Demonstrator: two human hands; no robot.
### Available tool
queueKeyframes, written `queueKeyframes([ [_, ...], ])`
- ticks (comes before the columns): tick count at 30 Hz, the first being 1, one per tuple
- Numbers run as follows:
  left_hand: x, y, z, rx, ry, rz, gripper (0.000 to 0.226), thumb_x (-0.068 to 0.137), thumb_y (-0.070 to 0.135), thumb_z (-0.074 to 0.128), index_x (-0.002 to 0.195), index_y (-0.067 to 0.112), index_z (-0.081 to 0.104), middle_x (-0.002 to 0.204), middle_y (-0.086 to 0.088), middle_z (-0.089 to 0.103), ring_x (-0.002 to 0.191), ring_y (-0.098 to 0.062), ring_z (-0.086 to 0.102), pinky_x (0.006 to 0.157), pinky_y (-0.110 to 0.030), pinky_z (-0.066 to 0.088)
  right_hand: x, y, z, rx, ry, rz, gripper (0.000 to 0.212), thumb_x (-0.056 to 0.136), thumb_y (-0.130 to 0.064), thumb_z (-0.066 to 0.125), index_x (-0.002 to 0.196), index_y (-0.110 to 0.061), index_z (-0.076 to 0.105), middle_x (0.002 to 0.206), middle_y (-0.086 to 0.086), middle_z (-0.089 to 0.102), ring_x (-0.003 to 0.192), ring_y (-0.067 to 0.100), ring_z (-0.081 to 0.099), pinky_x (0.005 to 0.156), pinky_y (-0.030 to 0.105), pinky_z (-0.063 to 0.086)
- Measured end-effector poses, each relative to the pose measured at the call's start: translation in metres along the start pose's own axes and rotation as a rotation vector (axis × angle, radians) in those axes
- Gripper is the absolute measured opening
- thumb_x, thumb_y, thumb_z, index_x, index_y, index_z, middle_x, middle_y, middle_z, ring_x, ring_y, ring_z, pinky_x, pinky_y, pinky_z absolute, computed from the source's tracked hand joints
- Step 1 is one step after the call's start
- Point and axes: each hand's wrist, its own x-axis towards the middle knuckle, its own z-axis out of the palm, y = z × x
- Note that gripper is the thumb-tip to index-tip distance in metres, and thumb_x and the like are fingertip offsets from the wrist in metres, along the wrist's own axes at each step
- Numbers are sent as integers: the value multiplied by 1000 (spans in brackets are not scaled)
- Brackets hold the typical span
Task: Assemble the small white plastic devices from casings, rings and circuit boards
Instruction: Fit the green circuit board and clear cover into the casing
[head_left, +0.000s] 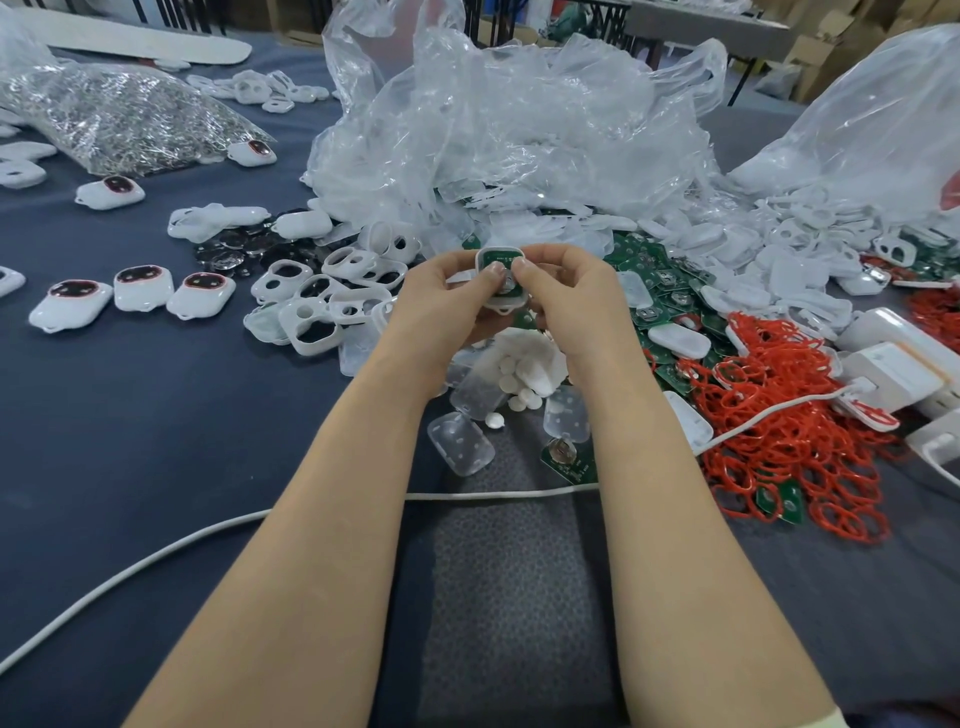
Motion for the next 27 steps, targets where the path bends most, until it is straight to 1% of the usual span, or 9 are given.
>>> queueKeyframes([
  [3,-1,1,0,-4,-16,-4,10,94,11,60,104,12,63,87,-8,71,70,-12,71,65,-22,57,0,1,0,-7,7,-2,3,91,-13,62,94,-15,62,75,0,60,49,-5,49,49,11,38],
  [6,-1,1,0,2,-22,-7,10,94,11,60,103,14,62,90,-10,71,73,-13,72,66,-22,57,1,1,0,-16,6,-9,5,91,-11,61,91,-15,60,71,-1,59,43,-8,48,46,10,37],
  [9,0,0,-1,23,-26,-9,14,93,10,61,106,14,61,92,-10,71,77,-14,71,71,-25,58,1,1,1,-26,8,-10,4,92,-10,60,93,-15,60,73,-2,60,49,-4,50,47,11,37],
  [11,0,-1,-1,24,-24,-8,12,93,9,61,102,17,61,90,-7,72,76,-13,71,70,-25,58,1,1,1,-37,8,-10,5,92,-11,60,96,-14,60,77,0,60,57,2,50,50,13,37],
  [13,0,-1,-1,23,-20,-7,12,93,9,61,99,19,61,88,-6,72,74,-12,71,68,-24,57,1,2,1,-47,10,-13,7,92,-11,60,99,-12,61,79,1,60,60,4,50,52,14,37],
  [18,0,-1,-2,5,-20,-25,13,93,8,61,98,20,61,91,-8,72,73,-13,71,66,-23,57,1,2,2,-48,12,-18,9,92,-11,60,101,-10,62,80,2,61,60,4,50,50,13,37],
  [21,0,2,-2,-50,-27,-58,13,94,6,57,98,17,62,90,-9,72,74,-15,72,63,-23,57,0,1,2,-32,26,-16,10,92,-11,60,102,-7,62,77,1,62,54,0,53,48,11,39],
  [23,-1,3,-1,-90,-22,-82,13,96,7,53,95,15,63,88,-9,72,72,-16,72,62,-23,57,0,2,2,-28,41,-11,11,92,-12,61,101,-8,63,75,0,62,51,-3,53,48,10,39],
  [27,-1,4,0,-115,-8,-114,14,99,12,50,93,13,62,90,-11,71,68,-17,71,62,-25,59,-1,1,2,-46,43,0,7,92,-12,61,99,-11,62,76,-1,62,52,-3,53,48,10,39],
])
